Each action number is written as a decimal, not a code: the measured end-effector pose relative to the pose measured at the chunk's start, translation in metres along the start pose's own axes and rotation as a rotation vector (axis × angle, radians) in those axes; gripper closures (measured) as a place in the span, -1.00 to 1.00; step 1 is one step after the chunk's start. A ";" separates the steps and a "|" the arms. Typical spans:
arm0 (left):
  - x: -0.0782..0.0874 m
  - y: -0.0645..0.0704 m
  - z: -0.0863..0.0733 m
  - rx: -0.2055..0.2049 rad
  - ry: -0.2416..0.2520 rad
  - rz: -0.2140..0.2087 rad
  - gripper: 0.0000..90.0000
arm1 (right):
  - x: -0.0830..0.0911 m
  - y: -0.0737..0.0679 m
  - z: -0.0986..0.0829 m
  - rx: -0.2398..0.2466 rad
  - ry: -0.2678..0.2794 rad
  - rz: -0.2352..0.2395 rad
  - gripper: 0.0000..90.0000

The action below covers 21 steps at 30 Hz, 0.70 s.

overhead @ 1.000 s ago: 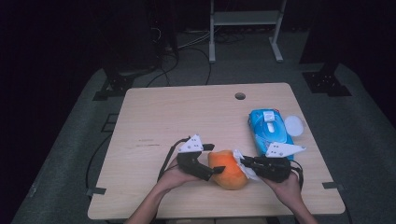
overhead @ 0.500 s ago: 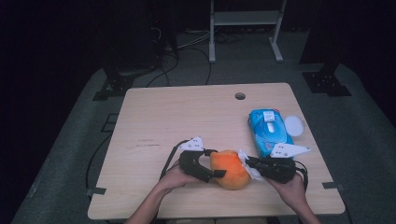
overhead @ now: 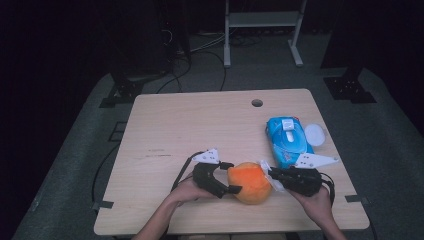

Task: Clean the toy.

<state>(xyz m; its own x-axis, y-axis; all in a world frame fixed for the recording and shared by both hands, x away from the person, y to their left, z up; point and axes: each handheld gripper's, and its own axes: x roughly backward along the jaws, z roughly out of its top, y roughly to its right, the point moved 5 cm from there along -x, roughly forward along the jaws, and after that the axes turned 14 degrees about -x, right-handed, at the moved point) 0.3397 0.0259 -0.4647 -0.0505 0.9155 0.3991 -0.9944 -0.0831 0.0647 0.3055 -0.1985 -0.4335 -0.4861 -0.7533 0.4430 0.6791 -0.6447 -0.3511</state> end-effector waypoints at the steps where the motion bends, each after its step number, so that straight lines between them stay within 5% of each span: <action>1: -0.001 0.000 -0.001 0.004 0.005 -0.007 -0.83 | -0.001 0.000 0.000 0.001 -0.002 -0.002 0.86; 6: -0.010 0.008 -0.002 -0.037 0.002 -0.033 -0.83 | -0.001 0.002 0.000 -0.014 -0.002 0.002 0.86; 12: -0.005 0.019 0.011 -0.132 -0.044 0.013 -0.38 | -0.001 0.000 0.004 -0.027 0.013 0.017 0.87; 13: 0.002 0.020 0.020 -0.155 -0.034 0.047 -0.36 | -0.001 -0.001 0.009 -0.029 0.030 0.025 0.87; 21: 0.031 0.016 0.033 -0.157 -0.011 0.085 -0.33 | -0.011 -0.006 0.026 -0.047 0.075 0.084 0.87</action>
<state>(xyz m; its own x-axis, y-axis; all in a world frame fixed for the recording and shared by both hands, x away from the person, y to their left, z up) 0.3258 0.0400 -0.4208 -0.1351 0.9034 0.4069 -0.9888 -0.0969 -0.1131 0.3211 -0.1823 -0.4148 -0.4699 -0.8113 0.3478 0.6935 -0.5831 -0.4232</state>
